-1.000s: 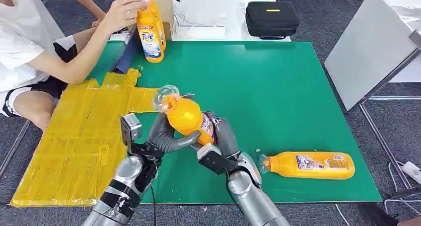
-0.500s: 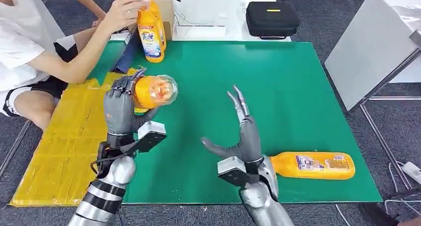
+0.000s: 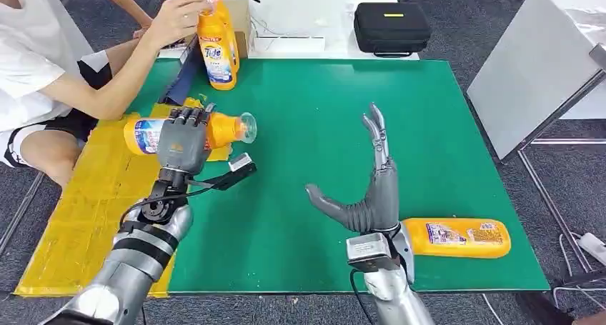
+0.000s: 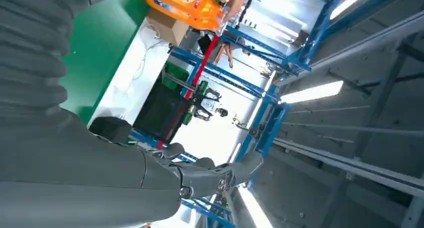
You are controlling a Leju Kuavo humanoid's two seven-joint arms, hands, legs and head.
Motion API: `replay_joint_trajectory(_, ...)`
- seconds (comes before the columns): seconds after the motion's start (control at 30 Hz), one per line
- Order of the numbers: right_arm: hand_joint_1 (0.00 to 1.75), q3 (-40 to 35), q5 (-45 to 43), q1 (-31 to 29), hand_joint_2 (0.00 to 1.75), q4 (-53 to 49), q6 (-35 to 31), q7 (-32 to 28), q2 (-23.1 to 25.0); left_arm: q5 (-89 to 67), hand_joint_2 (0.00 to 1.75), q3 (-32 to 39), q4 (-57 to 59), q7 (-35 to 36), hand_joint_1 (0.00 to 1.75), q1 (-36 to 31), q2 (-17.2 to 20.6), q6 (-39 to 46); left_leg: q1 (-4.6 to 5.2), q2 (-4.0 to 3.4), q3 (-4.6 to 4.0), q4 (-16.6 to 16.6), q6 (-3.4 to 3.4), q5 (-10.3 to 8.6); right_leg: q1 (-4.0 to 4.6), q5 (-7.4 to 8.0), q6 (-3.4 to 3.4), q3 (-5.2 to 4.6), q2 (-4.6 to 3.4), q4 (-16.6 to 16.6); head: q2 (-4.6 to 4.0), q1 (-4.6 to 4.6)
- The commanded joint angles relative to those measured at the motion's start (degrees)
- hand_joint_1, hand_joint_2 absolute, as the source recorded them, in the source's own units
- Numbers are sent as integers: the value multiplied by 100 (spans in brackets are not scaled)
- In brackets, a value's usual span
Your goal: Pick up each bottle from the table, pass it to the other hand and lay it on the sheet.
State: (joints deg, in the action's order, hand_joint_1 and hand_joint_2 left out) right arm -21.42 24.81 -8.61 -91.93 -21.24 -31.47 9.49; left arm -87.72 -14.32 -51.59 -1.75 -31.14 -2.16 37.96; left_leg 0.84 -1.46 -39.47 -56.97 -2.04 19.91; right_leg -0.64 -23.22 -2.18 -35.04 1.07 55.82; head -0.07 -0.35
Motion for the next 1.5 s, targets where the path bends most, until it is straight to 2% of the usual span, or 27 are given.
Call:
replay_joint_trajectory(0.03, 0, -14, -212, -320, 175, 192, 40, -66, -256, 22, 175, -207, 2826, 55, 175, -603, 386, 21, -8, -8, 55, 0, 22, 23, 2, -12, 11, 51, -26, -5, 0, 0)
replay_joint_trajectory(0.27, 0, -167, -163, -366, 175, 257, 115, -79, -340, 500, 175, 169, 3096, -264, 175, -601, 437, -314, -12, 0, 44, -10, 22, 26, 6, -18, 12, 40, -15, 2, 2, 2)
replay_joint_trajectory(0.4, 0, -234, -138, -444, 175, 454, 150, -51, -354, 537, 175, 281, 3262, -188, 175, -531, 589, -353, -6, -18, 25, 1, 14, 13, 3, -3, 8, 19, -27, -5, 0, 0)
replay_joint_trajectory(0.47, 0, -273, -111, -465, 175, 493, 203, -35, -387, 590, 175, 337, 3282, -201, 175, -521, 593, -366, -13, -13, 54, -9, 26, 31, 6, -17, 15, 49, -33, 1, 0, 2)
replay_joint_trajectory(0.63, 0, -273, -111, -465, 175, 493, 203, -35, -387, 590, 175, 337, 3282, -201, 175, -521, 593, -366, -5, -8, 25, 3, 14, 11, 2, -5, 8, 22, -17, -4, 0, 2)
replay_joint_trajectory(0.8, 0, -269, -110, -469, 175, 497, 202, -34, -390, 590, 175, 339, 3283, -199, 175, -536, 582, -380, -10, -10, 47, -3, 23, 23, 5, -12, 12, 46, -29, -2, 0, 2)
replay_joint_trajectory(0.93, 0, -365, 57, -505, 175, 564, 252, 25, -440, 699, 175, 507, 3280, -158, 175, -518, 581, -326, -6, -10, 34, 2, 16, 12, 2, -5, 8, 31, -22, -4, 0, 2)
replay_joint_trajectory(0.97, 0, -373, 74, -507, 175, 580, 250, 33, -439, 747, 175, 560, 3275, -185, 126, -512, 575, -302, -6, -10, 36, 2, 17, 13, 2, -6, 9, 33, -23, -3, 2, 2)
replay_joint_trajectory(1.0, 0, -379, 89, -510, 175, 596, 241, 40, -436, 786, 175, 618, 3270, -231, 5, -504, 567, -251, -7, -10, 32, 2, 15, 11, 4, -3, 8, 30, -21, -5, 0, 2)
replay_joint_trajectory(1.03, 0, -389, 117, -520, 175, 631, 240, 58, -443, 816, 175, 668, 3263, -255, 0, -498, 554, -198, -8, -13, 50, 1, 21, 20, 3, -9, 12, 46, -30, -4, 0, 2)
replay_joint_trajectory(1.07, 0, -391, 134, -534, 175, 661, 238, 74, -440, 883, 175, 737, 3251, -300, 0, -492, 532, -176, -4, -9, 29, 5, 13, 8, 2, -2, 7, 28, -18, -5, 0, 2)
replay_joint_trajectory(1.2, 0, -385, 174, -533, 175, 684, 223, 98, -448, 1127, 175, 956, 3188, -593, 0, -470, 455, -141, -11, -5, 60, -3, 26, 26, 5, -16, 13, 58, -26, -2, 0, 0)
replay_joint_trajectory(1.23, 0, -380, 183, -527, 175, 680, 220, 105, -451, 1210, 175, 1016, 3166, -698, 0, -457, 435, -154, -5, -6, 37, 3, 16, 11, 2, -6, 8, 35, -18, -5, 0, 2)
replay_joint_trajectory(1.33, 0, -355, 235, -509, 175, 709, 301, 169, -464, 1623, 175, 1246, 2989, -1269, 0, -378, 293, -211, -7, -1, 45, 2, 18, 16, 3, -10, 8, 45, -15, -6, 0, 2)
replay_joint_trajectory(1.43, 0, -352, 255, -511, 175, 741, 310, 173, -459, 1670, 175, 1261, 2933, -1329, 0, -356, 267, -188, -3, 0, 33, 5, 13, 8, 0, -6, 6, 31, -9, -6, 0, 2)
replay_joint_trajectory(1.5, 0, -352, 255, -511, 175, 741, 310, 173, -459, 1670, 175, 1261, 2933, -1329, 0, -356, 267, -188, -9, 4, 54, -1, 21, 21, 3, -15, 10, 54, -14, -5, 0, 2)
